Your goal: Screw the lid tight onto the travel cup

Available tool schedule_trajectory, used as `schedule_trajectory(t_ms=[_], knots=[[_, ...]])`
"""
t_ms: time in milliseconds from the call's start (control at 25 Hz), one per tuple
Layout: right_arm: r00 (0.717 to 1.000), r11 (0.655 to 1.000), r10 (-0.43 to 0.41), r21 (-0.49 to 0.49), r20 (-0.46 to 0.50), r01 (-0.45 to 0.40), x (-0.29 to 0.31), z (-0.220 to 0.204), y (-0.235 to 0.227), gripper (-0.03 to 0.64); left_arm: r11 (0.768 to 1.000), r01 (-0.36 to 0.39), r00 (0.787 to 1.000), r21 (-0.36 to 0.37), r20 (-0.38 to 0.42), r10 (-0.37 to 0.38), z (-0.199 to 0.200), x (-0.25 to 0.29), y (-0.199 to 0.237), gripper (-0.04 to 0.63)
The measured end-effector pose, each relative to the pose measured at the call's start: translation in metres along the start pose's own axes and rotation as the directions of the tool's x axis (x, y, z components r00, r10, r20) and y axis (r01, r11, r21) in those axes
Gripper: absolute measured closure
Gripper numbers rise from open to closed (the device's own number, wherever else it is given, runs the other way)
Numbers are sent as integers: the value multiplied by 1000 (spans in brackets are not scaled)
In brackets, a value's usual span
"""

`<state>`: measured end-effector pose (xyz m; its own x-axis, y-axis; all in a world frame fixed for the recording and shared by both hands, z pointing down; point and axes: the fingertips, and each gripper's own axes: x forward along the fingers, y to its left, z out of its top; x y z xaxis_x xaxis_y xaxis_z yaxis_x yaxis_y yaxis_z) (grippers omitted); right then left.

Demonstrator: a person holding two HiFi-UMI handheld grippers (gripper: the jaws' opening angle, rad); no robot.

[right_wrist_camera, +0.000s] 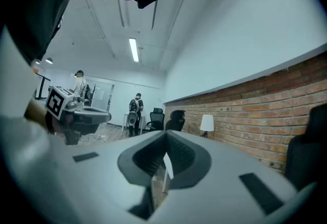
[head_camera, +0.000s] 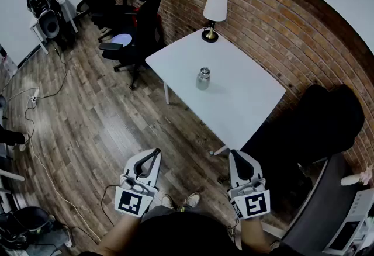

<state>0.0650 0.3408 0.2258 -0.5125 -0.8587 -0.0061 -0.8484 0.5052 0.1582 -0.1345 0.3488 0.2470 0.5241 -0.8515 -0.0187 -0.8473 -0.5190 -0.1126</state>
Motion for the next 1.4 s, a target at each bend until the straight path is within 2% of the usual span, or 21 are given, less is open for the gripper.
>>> schedule_trajectory(t_ms=[160, 360, 600, 920, 1200, 1400], knots=[[1000, 1000, 3, 6, -6, -3, -4, -2, 4, 604, 1000, 9, 1000, 5, 5, -9, 2, -3, -3, 571], [1000, 998, 3, 66, 24, -5, 1, 4, 3, 603, 1000, 6, 1000, -18, 8, -5, -1, -6, 1, 569], [1000, 1000, 5, 24, -15, -4, 15, 7, 38, 603, 998, 32, 999, -60, 15, -31, -8, -26, 19, 569], [998, 1000, -4, 25, -63, 6, 27, -7, 70, 603, 992, 78, 997, -102, 9, -78, -28, -34, 35, 571], [998, 999, 14, 47, -64, -11, 73, -22, 41, 603, 993, 72, 997, -96, -3, -72, -34, 10, 53, 571], [997, 998, 51, 49, -54, -48, 124, -30, -4, 603, 994, 68, 997, -87, -15, -70, -33, 73, 62, 569]])
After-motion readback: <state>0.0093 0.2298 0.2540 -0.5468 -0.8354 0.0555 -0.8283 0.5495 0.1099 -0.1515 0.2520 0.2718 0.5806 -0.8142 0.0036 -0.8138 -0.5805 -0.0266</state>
